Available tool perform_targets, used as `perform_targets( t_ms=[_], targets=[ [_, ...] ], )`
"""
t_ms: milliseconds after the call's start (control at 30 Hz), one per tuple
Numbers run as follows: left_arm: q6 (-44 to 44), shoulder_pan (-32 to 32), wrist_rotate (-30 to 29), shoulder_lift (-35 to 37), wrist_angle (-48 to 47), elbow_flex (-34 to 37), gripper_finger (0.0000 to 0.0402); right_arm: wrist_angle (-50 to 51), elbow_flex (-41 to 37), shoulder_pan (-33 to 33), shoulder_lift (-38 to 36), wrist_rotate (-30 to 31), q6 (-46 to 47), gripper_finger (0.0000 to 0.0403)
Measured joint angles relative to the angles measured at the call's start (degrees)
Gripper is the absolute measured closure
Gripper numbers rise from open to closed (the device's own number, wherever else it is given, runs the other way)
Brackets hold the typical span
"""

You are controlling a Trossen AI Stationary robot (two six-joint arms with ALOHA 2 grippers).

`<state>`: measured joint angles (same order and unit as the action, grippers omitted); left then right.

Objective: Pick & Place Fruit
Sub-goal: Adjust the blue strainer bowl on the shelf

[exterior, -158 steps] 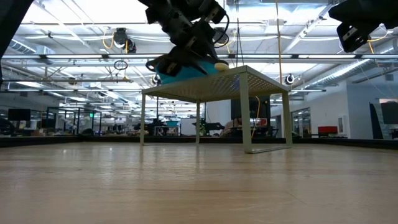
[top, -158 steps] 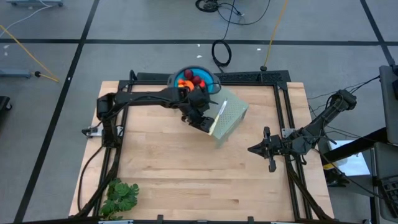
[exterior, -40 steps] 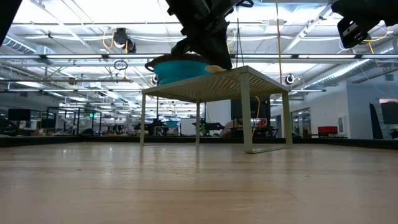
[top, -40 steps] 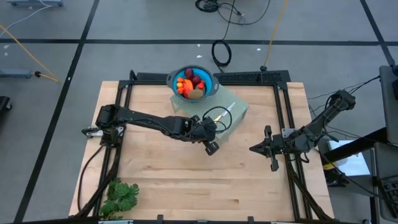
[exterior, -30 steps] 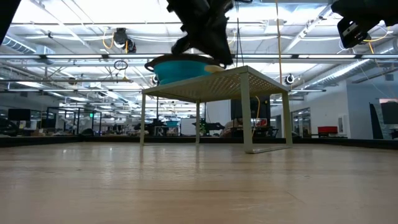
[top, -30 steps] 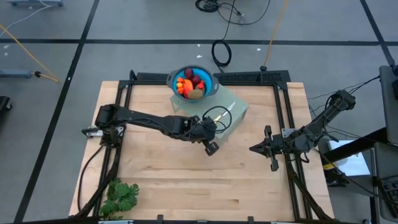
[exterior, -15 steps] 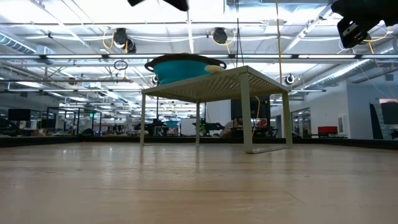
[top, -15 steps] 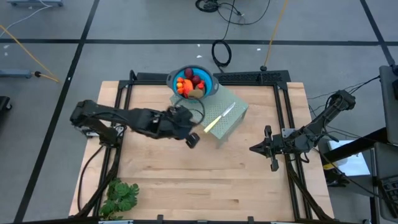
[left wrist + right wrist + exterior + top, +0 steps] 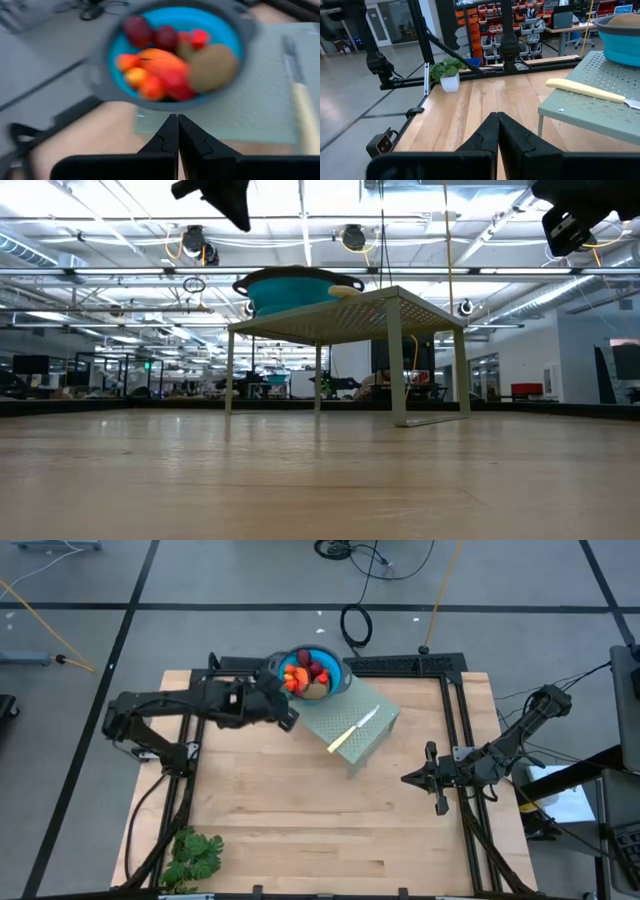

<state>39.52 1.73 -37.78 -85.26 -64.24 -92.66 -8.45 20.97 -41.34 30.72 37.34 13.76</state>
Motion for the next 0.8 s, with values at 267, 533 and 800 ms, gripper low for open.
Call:
perform_targets(
  t_ms=[267, 533, 800],
  targets=[
    [-8.92, 11.92, 0.28, 2.15, 1.46, -0.02, 0.0402, -0.34, 0.00, 0.00, 0.00, 0.04, 0.04, 0.0403],
    [-17.83, 24.76, 11.34, 3.46, 7.57, 0.09, 0.0402, -0.33, 0.00, -0.02, -0.02, 0.03, -2.19, 0.0403],
    [-23.50, 34.07, 22.05, 3.28, 17.89, 0.06, 0.0402, -0.31, 0.00, -0.02, -0.02, 0.04, -3.13, 0.0403]
  ],
)
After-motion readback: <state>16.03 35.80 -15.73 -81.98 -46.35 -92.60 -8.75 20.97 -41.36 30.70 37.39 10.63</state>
